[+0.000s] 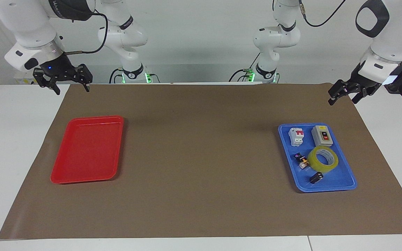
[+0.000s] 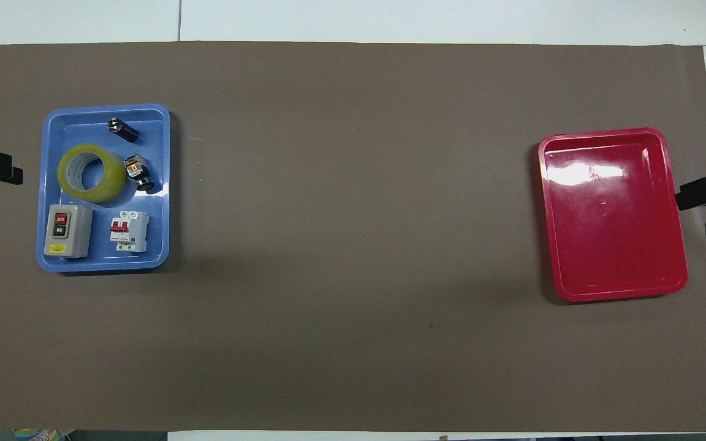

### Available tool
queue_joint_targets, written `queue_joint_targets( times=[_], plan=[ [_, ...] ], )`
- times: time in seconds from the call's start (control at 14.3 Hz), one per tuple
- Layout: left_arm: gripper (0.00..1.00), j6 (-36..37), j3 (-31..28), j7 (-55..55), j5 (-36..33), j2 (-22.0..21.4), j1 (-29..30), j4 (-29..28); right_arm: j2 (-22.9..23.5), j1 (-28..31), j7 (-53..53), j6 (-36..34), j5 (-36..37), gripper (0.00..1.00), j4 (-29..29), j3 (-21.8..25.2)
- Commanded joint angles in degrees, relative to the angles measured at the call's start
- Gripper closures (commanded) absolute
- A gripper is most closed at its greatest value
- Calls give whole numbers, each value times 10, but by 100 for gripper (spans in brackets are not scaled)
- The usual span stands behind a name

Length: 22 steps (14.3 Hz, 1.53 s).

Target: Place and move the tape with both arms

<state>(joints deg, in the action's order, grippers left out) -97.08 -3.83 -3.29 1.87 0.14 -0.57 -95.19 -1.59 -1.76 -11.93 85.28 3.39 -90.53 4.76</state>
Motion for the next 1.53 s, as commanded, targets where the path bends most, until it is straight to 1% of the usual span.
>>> queue_joint_targets(
  times=[0.0, 0.14, 0.56, 0.84, 1.05, 1.26, 1.33, 1.47],
  plan=[
    [0, -52, 0, -12, 7, -7, 11, -40, -3, 5, 2, 6, -6, 0, -5, -2],
    [0, -52, 0, -12, 7, -1, 11, -41, -3, 3, 2, 6, -6, 0, -5, -2],
    [0, -30, 3, -11, 7, 0, 1, -33, -3, 0, 2, 4, -6, 0, -5, -3],
    [0, -44, 4, -13, 7, 3, 4, -29, -3, 1, 1, 3, -6, 0, -5, -3],
    [0, -93, 4, -14, 8, 53, 12, -17, -3, 0, 0, 2, -6, 0, -5, -3],
    [0, -147, 5, -17, 9, 98, 15, -20, -3, 0, 0, 2, -6, 0, -5, -3],
    [0, -158, 5, -22, 9, 115, 26, -20, -3, 0, 0, 2, -6, 0, -5, -3],
    [0, -197, 5, -60, 13, 144, 38, -23, -3, -1, 0, 1, -6, 0, -5, -5]
  ],
)
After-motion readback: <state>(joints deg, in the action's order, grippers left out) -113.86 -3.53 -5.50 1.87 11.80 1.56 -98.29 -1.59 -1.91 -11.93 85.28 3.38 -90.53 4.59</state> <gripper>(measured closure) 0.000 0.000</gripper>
